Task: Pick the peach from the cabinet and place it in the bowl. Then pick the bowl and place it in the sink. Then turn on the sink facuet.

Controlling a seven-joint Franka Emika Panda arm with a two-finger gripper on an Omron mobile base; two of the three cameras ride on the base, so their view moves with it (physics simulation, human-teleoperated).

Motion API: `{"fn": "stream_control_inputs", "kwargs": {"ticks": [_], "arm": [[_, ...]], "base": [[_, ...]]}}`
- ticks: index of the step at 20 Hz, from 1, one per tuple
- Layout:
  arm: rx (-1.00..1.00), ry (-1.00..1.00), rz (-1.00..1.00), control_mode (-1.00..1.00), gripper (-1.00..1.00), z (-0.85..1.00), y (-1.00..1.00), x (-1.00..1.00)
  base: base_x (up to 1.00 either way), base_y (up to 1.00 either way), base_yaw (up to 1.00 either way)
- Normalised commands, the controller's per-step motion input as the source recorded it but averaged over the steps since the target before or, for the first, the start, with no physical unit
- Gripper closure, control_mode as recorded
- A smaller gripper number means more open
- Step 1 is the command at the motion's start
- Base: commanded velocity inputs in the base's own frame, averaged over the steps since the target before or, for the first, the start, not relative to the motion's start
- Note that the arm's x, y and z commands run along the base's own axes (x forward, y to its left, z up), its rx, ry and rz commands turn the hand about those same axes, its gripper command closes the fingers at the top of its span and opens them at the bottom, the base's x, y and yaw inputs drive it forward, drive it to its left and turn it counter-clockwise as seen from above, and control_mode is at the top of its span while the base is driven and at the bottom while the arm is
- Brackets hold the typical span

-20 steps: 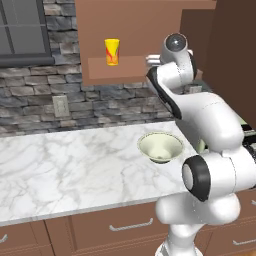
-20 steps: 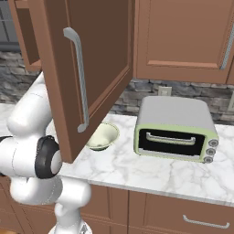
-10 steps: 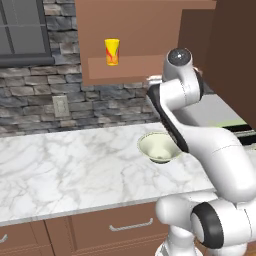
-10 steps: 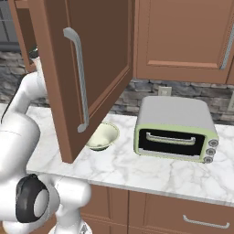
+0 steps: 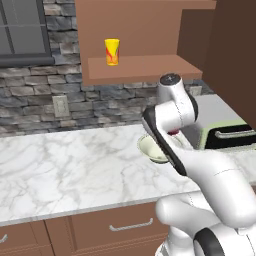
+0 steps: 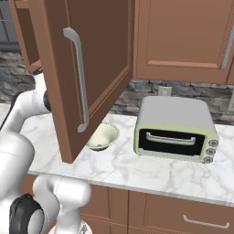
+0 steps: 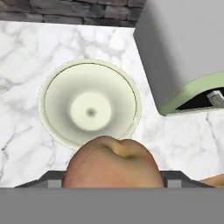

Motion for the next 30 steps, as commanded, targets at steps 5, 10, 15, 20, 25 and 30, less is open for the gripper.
{"fn": "stream_control_inputs", "kwargs": {"ticks": [5,10,15,20,25,30], "arm": [[0.00,0.49,0.00,-1.00,1.00,-1.00,-0.10,0.87],[0.00,0.18,0.01,-1.00,1.00,-0.74,-0.12,0.92],[0.00,0.00,0.04,-1.00,1.00,-0.41,-0.17,0.28],[0.00,0.00,0.08,-1.00,1.00,-0.59,-0.03,0.13],[0.00,0.00,0.11,-1.00,1.00,-0.55,-0.04,0.16],[0.00,0.00,0.05,-1.00,1.00,-0.29,-0.11,0.02]], "base": [[0.00,0.00,0.00],[0.00,0.00,0.00],[0.00,0.00,0.00],[0.00,0.00,0.00],[0.00,0.00,0.00],[0.00,0.00,0.00]]}}
